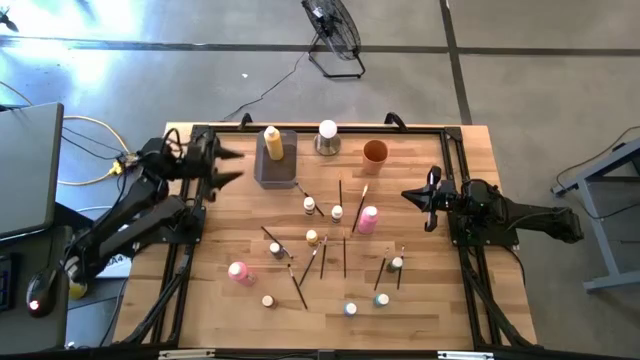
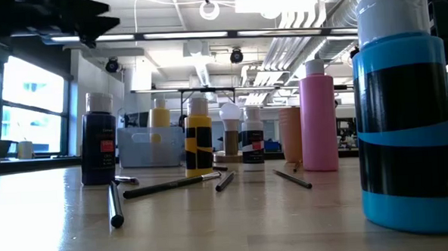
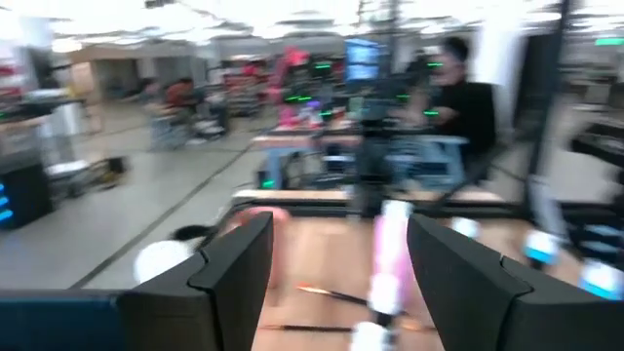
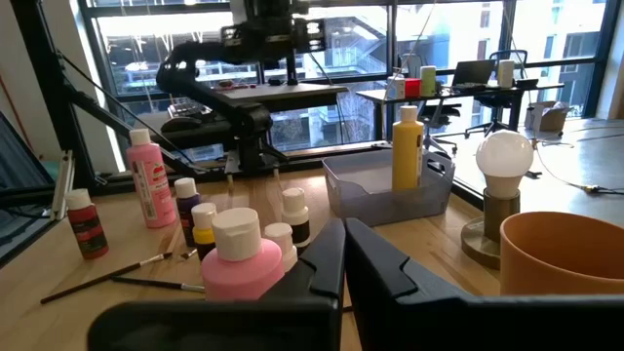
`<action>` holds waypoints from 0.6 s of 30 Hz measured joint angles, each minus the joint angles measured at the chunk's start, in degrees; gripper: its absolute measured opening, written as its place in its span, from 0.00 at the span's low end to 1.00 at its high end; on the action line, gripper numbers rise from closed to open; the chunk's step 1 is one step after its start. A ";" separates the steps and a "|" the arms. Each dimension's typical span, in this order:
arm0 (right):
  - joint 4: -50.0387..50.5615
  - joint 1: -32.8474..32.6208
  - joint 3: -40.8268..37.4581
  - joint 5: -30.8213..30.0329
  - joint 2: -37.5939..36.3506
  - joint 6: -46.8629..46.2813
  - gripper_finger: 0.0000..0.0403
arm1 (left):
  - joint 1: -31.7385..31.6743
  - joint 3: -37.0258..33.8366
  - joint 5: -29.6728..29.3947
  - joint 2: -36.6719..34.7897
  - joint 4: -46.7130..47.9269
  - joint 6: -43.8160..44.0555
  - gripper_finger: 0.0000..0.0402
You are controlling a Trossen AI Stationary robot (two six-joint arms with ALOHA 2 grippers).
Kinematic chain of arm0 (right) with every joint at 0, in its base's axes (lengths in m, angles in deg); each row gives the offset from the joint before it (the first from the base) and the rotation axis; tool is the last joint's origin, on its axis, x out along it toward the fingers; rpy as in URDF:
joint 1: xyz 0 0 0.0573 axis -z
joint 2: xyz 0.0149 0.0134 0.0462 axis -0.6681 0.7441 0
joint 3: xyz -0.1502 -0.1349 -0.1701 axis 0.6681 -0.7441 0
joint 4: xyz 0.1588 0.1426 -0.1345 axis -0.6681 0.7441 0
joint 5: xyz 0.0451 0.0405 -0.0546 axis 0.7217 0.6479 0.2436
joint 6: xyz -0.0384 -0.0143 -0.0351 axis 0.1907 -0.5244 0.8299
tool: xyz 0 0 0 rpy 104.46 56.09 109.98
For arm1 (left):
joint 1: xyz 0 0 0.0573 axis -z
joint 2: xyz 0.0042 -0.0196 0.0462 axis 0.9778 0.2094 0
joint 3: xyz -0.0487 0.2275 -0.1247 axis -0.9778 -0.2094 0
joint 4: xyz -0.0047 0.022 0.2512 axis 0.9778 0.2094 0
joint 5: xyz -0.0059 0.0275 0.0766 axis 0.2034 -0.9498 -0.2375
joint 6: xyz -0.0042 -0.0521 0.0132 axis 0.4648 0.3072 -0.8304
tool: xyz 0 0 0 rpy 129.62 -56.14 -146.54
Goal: Pick & Place Paint Supplies
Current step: Put the left large pink paint bottle into the gray bin
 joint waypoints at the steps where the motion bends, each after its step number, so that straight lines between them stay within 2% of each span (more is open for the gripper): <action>1: 0.00 0.00 0.00 0.00 0.00 0.00 0.01 | 0.02 -0.65 2.17 -1.48 0.86 0.01 0.58; 8: 0.02 0.02 0.02 -0.04 0.00 0.00 0.01 | 0.04 -4.49 17.27 -9.65 6.40 0.01 0.58; 12: 0.04 0.01 0.02 -0.06 0.00 -0.02 0.01 | 0.02 -4.88 16.61 -12.23 6.52 1.05 0.58; 18: 0.04 0.02 0.02 -0.06 -0.02 -0.02 0.01 | 0.03 -4.90 13.82 -13.71 7.72 7.34 0.58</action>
